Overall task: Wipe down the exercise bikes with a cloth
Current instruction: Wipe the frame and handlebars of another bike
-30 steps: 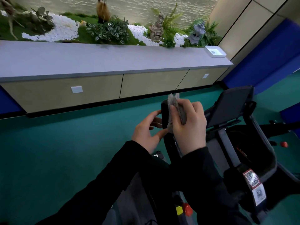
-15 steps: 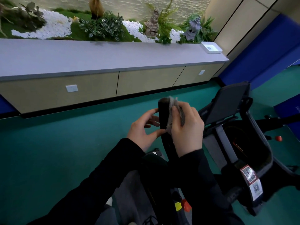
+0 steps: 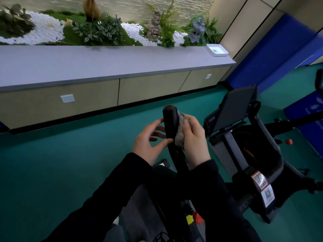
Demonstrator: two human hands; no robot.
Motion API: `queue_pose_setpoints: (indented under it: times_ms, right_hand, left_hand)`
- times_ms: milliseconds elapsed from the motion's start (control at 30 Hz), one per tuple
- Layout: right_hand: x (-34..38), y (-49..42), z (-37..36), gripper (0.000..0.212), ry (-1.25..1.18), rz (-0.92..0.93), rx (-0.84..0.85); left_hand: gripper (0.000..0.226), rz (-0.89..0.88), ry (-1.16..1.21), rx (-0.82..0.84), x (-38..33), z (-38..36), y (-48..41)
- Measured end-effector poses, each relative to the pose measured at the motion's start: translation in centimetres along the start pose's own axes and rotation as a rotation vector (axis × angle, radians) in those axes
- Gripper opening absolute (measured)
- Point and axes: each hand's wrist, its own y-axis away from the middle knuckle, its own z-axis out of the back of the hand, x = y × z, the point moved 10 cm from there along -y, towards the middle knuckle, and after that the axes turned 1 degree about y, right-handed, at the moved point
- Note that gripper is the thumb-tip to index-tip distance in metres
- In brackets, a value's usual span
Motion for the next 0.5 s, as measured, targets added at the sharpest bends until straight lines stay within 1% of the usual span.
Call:
queue_pose_setpoints:
  times_ms: [100,200,267,333,367,433,500]
  right_hand:
    - [0.9,-1.4,-0.4,0.023,-0.069,-0.014,-0.028]
    - [0.9,-1.2,-0.7,0.024,-0.09,-0.042,0.008]
    - [0.3,0.0,-0.1,0.023,0.01,-0.027,0.029]
    - [0.2,1.2,0.6,0.02,0.177,0.038,0.026]
    - [0.6,1.7,0.8,0.02,0.259,0.082,0.003]
    - [2.0,2.7,1.4,0.022,0.388,0.195,-0.097]
    - [3.9,3.7,2.0,0.023,0.451,0.323,-0.196]
  left_hand:
    - [0.064,-0.021,-0.009,-0.002,-0.3,0.1,0.1]
    - [0.065,-0.002,0.026,0.005,-0.2,0.0,0.2]
    - [0.064,0.015,0.053,0.008,-0.2,0.0,0.2]
    - [0.063,0.031,0.081,0.025,0.0,-0.3,0.2]
    - [0.062,0.039,0.094,0.034,0.1,-0.4,0.2]
    - [0.059,0.053,0.12,0.036,0.3,-0.4,0.3]
    - [0.054,0.057,0.136,0.018,0.5,-0.4,0.3]
